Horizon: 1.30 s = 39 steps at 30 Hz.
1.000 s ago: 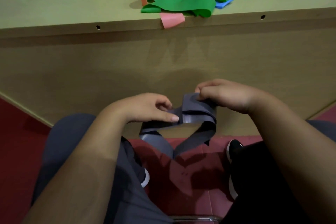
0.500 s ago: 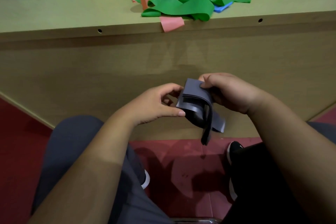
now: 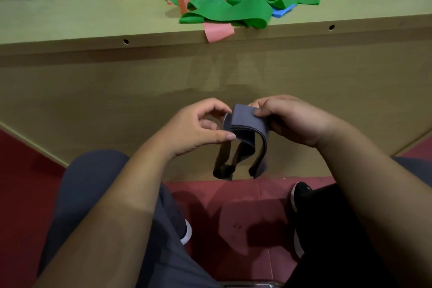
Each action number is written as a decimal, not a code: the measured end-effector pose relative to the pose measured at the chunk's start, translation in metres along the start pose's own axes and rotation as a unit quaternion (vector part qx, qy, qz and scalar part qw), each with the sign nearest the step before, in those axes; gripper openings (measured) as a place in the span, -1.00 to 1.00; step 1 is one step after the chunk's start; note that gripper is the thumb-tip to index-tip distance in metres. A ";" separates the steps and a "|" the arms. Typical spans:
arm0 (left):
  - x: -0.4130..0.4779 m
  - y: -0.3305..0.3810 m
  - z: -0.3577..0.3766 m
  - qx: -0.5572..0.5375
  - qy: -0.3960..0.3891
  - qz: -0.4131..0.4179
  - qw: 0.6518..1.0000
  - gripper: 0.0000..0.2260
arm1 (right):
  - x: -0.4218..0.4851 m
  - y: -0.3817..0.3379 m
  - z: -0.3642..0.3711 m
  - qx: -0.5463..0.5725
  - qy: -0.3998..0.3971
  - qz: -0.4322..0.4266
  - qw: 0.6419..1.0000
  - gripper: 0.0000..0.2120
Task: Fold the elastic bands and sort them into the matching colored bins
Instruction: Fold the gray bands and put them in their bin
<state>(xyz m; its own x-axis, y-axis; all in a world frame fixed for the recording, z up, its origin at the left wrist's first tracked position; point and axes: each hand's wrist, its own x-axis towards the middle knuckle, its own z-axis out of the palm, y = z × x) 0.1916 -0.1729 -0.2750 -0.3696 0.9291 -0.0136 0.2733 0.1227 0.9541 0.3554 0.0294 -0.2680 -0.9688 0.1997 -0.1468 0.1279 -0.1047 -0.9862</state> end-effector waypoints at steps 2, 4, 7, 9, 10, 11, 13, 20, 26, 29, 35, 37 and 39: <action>0.001 -0.001 0.000 -0.032 0.010 -0.002 0.999 -0.56 | 0.000 0.001 0.001 0.001 -0.013 -0.001 1.000 -0.74; 0.001 -0.001 0.001 -0.067 0.008 -0.009 0.998 -0.57 | 0.001 0.002 0.002 0.016 -0.008 0.006 1.000 -0.76; 0.002 -0.003 0.001 -0.083 -0.008 -0.018 0.996 -0.52 | 0.002 0.004 0.001 -0.009 0.004 0.006 1.000 -0.68; 0.001 -0.003 0.001 -0.086 -0.013 -0.024 0.996 -0.50 | 0.002 0.003 0.002 -0.021 0.007 0.001 1.000 -0.74; 0.001 -0.002 0.001 -0.085 -0.015 -0.025 0.996 -0.50 | 0.002 0.002 0.003 -0.020 0.008 -0.002 1.000 -0.81; 0.001 -0.002 0.001 -0.085 -0.015 -0.025 0.996 -0.49 | 0.001 0.001 0.003 -0.014 0.009 -0.004 1.000 -0.88; 0.000 0.000 0.002 -0.090 -0.017 -0.027 0.995 -0.48 | 0.000 0.000 0.000 0.004 0.003 -0.010 1.000 -0.92; -0.004 0.004 0.003 -0.112 -0.014 -0.021 0.993 -0.47 | -0.006 0.000 -0.004 0.068 -0.072 0.004 0.995 -0.95; -0.006 0.010 0.004 -0.143 -0.001 -0.004 0.990 -0.52 | -0.002 0.009 0.003 0.029 -0.081 0.035 0.996 -0.89; -0.007 0.010 0.004 -0.148 -0.003 -0.002 0.989 -0.51 | 0.000 0.011 0.004 0.005 -0.071 0.042 0.997 -0.88; -0.009 0.012 0.005 -0.155 -0.012 -0.010 0.988 -0.48 | 0.000 0.011 0.004 -0.046 -0.050 0.027 0.997 -0.82; -0.009 0.012 0.004 -0.152 -0.013 -0.009 0.988 -0.48 | 0.000 0.011 0.004 -0.047 -0.045 0.028 0.997 -0.81; -0.008 0.012 0.003 -0.145 -0.014 -0.005 0.989 -0.49 | 0.002 0.012 0.004 -0.047 -0.039 0.033 0.998 -0.78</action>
<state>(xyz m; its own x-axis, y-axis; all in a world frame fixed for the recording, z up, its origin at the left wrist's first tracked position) 0.2011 -0.1780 -0.2642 -0.3457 0.9379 -0.0272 0.0016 0.0296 0.9996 0.3546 0.0244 -0.2802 -0.9705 0.1195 -0.2094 0.2083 -0.0218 -0.9778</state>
